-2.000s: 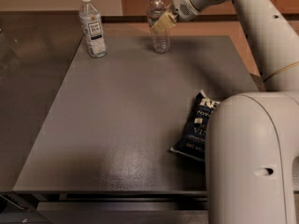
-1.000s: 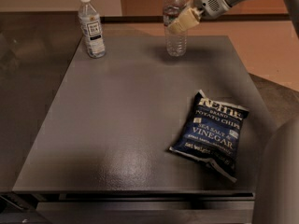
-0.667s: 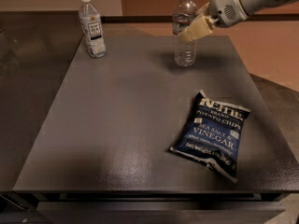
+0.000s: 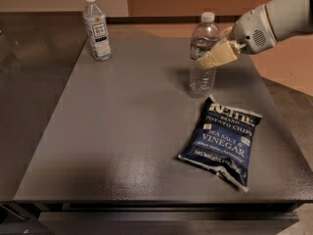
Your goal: Move water bottle near blue chip bag
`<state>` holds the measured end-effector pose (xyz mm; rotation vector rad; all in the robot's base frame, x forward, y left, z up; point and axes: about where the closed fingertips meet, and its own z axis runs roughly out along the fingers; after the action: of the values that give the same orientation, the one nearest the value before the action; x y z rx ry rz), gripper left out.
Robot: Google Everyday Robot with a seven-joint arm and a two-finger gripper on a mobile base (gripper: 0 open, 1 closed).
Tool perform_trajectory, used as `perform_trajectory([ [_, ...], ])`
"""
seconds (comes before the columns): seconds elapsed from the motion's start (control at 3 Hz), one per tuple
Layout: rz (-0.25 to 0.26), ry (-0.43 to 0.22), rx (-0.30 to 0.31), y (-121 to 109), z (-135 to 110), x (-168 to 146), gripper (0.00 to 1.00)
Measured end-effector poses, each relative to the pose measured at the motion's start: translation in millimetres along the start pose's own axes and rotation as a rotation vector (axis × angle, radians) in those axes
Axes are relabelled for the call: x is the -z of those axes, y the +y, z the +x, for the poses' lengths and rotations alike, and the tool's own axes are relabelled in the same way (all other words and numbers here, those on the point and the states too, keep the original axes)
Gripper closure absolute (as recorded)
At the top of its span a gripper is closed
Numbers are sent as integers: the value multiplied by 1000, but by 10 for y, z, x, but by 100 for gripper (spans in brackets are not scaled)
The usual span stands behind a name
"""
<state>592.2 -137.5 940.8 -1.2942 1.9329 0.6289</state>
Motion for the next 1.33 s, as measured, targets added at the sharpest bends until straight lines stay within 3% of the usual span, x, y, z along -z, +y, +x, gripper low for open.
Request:
perform_trajectory([
  [0.33, -46, -19, 4, 129, 86, -17, 100],
  [0.67, -94, -58, 50, 241, 29, -66, 100],
  [1.33, -130, -53, 127, 351, 61, -188, 58],
])
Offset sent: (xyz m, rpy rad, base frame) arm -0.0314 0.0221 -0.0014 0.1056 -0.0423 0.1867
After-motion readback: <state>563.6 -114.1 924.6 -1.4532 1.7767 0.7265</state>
